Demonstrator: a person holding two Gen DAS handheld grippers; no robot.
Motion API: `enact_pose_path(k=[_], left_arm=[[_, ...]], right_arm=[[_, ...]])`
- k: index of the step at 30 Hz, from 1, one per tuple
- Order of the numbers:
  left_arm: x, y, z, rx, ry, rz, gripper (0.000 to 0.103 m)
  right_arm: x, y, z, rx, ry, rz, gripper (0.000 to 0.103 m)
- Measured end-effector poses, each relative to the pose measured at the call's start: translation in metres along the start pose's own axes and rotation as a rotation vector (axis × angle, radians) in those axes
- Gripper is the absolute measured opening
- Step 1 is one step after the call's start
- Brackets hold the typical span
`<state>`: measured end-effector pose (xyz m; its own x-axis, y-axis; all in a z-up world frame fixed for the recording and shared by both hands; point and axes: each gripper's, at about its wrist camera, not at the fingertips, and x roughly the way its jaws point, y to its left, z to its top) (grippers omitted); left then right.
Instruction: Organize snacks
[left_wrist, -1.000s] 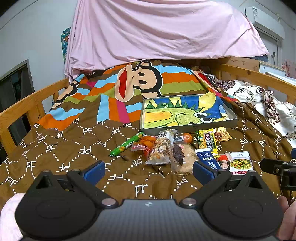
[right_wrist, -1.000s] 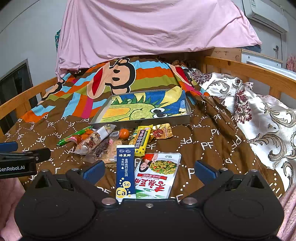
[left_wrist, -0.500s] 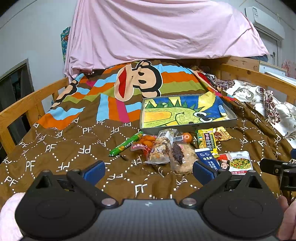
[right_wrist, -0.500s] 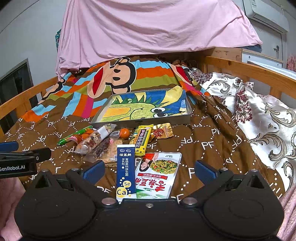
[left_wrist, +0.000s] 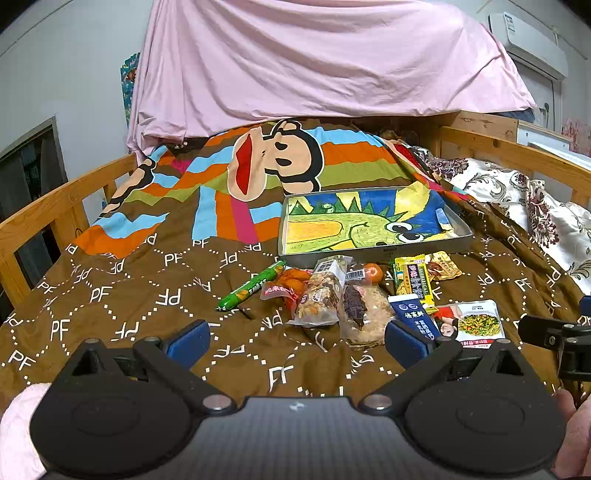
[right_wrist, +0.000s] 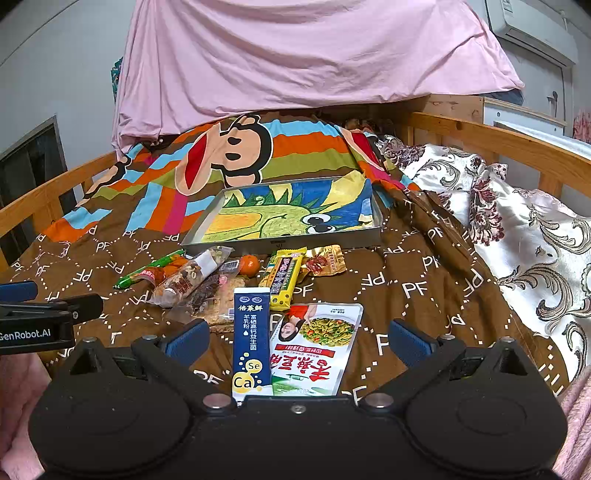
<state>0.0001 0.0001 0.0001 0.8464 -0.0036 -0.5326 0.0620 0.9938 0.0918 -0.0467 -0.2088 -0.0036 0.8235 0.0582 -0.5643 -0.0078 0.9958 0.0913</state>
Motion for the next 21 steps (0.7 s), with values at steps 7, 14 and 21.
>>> enact_pose_path(k=[7,14,21], left_arm=[[0.0001,0.0,0.0,0.0,0.001,0.0,0.103],[0.0001,0.0,0.0001,0.0,0.001,0.0,0.103],[0.0002,0.0,0.0001,0.0,0.002,0.0,0.103]], right_arm=[[0.0002,0.0002,-0.0003,-0.001,0.0,0.0,0.102],[0.0003,0.0009,-0.0003,-0.001,0.001,0.0,0.102],[0.0004,0.0017,-0.0004,-0.002,0.001,-0.001,0.102]])
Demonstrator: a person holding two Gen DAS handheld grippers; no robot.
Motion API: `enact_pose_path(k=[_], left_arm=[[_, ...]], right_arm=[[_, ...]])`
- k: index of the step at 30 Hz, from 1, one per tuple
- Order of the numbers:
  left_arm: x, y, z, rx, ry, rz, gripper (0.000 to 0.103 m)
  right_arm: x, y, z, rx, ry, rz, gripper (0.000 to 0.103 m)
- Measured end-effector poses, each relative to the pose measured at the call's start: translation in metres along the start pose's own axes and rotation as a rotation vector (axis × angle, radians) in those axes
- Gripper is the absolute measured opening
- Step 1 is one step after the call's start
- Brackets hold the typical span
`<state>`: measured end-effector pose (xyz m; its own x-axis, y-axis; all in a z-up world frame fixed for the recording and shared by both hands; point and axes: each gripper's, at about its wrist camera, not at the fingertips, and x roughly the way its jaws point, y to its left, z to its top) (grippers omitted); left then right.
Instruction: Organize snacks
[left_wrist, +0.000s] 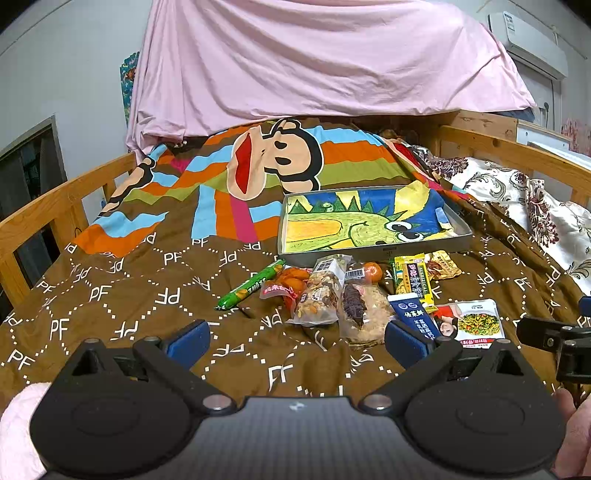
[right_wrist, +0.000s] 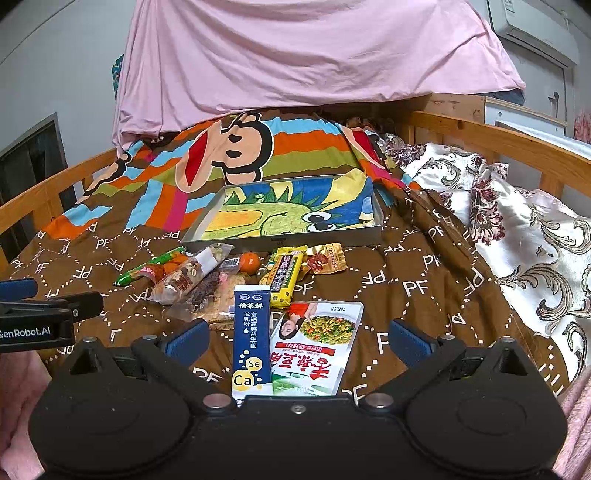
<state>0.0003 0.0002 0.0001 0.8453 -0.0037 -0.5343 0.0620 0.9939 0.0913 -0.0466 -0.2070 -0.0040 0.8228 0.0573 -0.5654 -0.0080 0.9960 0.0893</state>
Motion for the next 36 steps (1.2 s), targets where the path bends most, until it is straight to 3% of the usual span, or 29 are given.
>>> enact_pose_path(k=[16,23,36], left_arm=[[0.001,0.0,0.001,-0.02,0.018,0.008,0.103],[0.016,0.002,-0.001,-0.034,0.081,0.006,0.103],[0.036,0.007,0.007,-0.052,0.197,-0.03,0.103]], right_arm=[[0.005,0.007,0.001,-0.036,0.048,-0.033,0.102],[0.013,0.01,0.005,-0.06,0.114,-0.051,0.102],[0.034,0.012,0.013,-0.103,0.156,-0.064,0.102]])
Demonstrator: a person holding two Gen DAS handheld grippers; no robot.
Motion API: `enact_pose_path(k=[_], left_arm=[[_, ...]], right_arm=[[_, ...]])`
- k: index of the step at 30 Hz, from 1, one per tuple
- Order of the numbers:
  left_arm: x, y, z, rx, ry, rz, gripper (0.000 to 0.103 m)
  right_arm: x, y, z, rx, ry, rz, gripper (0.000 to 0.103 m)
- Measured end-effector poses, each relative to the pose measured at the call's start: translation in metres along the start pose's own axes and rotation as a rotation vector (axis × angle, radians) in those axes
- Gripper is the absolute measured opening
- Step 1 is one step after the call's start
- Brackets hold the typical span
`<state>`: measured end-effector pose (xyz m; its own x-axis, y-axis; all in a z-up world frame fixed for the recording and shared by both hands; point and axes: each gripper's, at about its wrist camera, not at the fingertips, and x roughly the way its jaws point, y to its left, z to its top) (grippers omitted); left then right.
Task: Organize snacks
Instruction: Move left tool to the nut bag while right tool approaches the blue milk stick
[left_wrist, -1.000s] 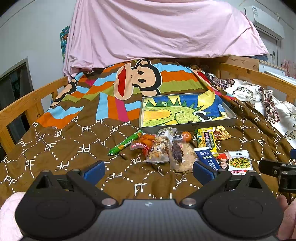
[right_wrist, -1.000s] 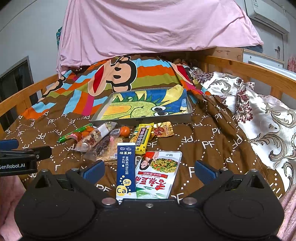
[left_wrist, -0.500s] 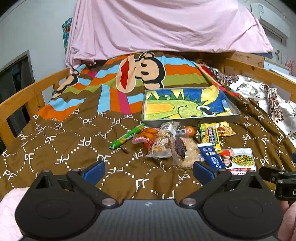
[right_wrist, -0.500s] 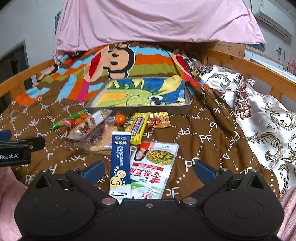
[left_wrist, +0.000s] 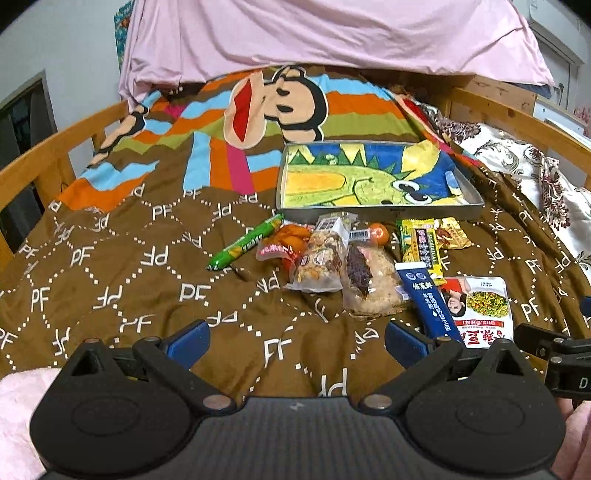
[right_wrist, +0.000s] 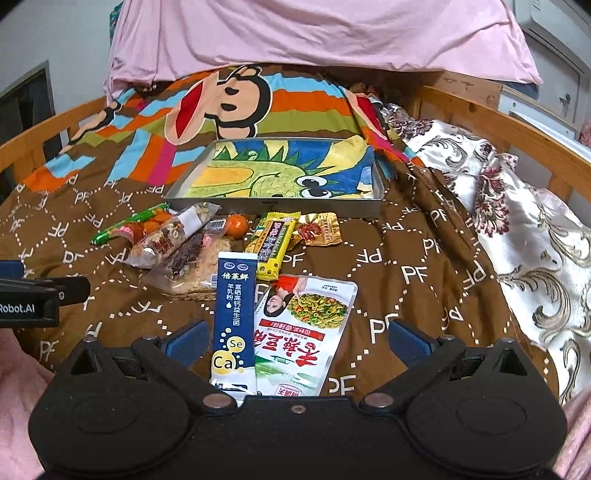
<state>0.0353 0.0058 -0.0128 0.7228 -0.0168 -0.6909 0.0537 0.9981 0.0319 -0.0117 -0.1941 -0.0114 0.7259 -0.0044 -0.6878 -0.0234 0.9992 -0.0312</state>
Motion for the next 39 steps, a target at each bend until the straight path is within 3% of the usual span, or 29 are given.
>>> enact_pose_path(k=[16,25,30,39], left_arm=[[0.037,0.023,0.029,-0.118,0.123,-0.062,0.103],[0.068,0.008,0.049,0.043,0.134,-0.054,0.103],[0.087,-0.002,0.06,0.138,0.112,-0.113,0.103],[0.119,-0.003,0.084,0.196,0.09,-0.241,0.103]], right_arm=[[0.05,0.014,0.019,-0.091,0.071,0.062,0.102],[0.076,0.023,0.021,-0.123,0.069,0.165,0.102],[0.09,0.021,0.021,-0.084,0.109,0.2,0.092],[0.105,0.021,0.023,-0.06,0.126,0.272,0.078]])
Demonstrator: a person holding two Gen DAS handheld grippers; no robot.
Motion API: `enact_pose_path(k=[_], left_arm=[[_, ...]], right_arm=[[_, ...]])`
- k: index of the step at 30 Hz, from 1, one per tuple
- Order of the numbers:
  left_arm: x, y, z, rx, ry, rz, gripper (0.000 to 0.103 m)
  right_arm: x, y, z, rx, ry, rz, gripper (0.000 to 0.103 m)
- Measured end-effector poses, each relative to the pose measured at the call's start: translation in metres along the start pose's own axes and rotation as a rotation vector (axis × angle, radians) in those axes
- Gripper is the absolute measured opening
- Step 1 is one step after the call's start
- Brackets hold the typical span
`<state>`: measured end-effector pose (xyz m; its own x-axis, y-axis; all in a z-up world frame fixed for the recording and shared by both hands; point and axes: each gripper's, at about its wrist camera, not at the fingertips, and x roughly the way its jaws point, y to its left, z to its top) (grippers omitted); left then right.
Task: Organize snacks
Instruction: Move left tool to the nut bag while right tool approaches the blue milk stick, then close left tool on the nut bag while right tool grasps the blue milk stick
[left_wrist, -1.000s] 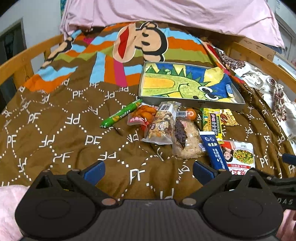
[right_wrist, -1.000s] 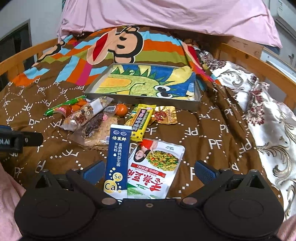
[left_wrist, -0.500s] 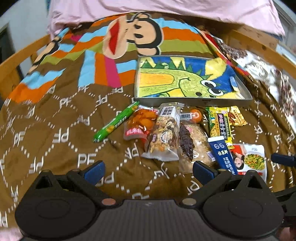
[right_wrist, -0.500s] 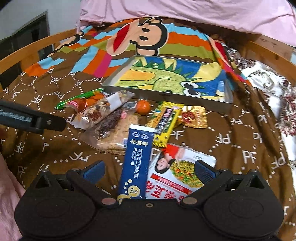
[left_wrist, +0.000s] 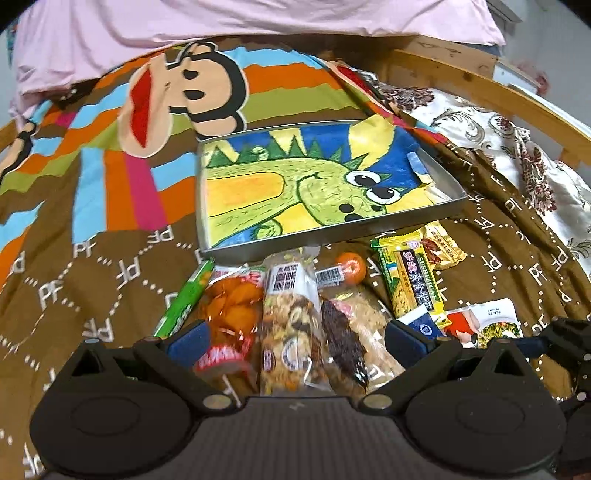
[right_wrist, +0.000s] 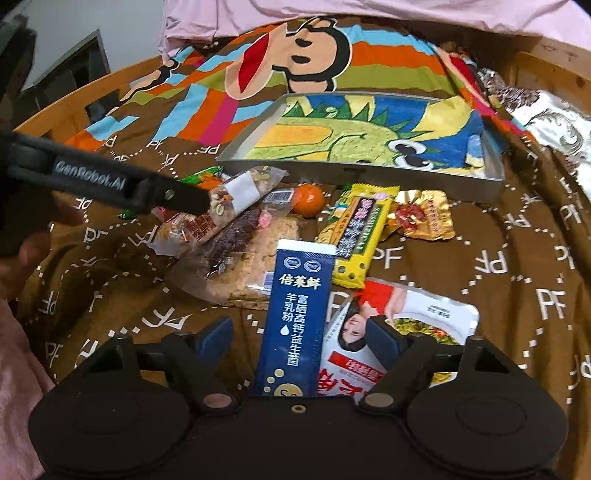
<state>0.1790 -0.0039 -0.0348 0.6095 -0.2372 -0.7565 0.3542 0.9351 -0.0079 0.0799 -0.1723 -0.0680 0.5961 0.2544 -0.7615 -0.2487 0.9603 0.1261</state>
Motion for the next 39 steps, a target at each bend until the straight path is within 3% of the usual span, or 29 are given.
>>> enact_pose_path(k=[4,6,12,18,20,29,33,39], left_arm=[[0.012,0.012,0.005,-0.014,0.03,-0.048,0.102],[0.015,0.018,0.006,-0.029,0.037,-0.084,0.102],[0.02,0.03,0.005,-0.071,0.054,-0.155,0.091],[0.031,0.029,0.005,-0.062,0.101,-0.169,0.073],[0.038,0.032,0.006,-0.085,0.12,-0.183,0.061],[0.06,0.047,0.01,-0.198,0.144,-0.23,0.052],[0.061,0.05,0.009,-0.236,0.14,-0.216,0.042],[0.053,0.048,0.005,-0.275,0.141,-0.229,0.039]], right_arm=[[0.008,0.0,0.001,0.014,0.025,0.011,0.071],[0.012,0.0,0.001,0.02,0.037,0.008,0.062],[0.016,-0.002,0.0,0.038,0.052,0.001,0.042],[0.018,-0.001,0.0,0.03,0.042,0.004,0.04],[0.019,-0.001,0.001,0.034,0.035,0.007,0.039],[0.027,-0.001,0.015,0.06,-0.041,0.019,0.039],[0.029,0.0,0.019,0.048,-0.076,0.013,0.039],[0.031,-0.007,0.019,0.101,-0.056,0.023,0.049]])
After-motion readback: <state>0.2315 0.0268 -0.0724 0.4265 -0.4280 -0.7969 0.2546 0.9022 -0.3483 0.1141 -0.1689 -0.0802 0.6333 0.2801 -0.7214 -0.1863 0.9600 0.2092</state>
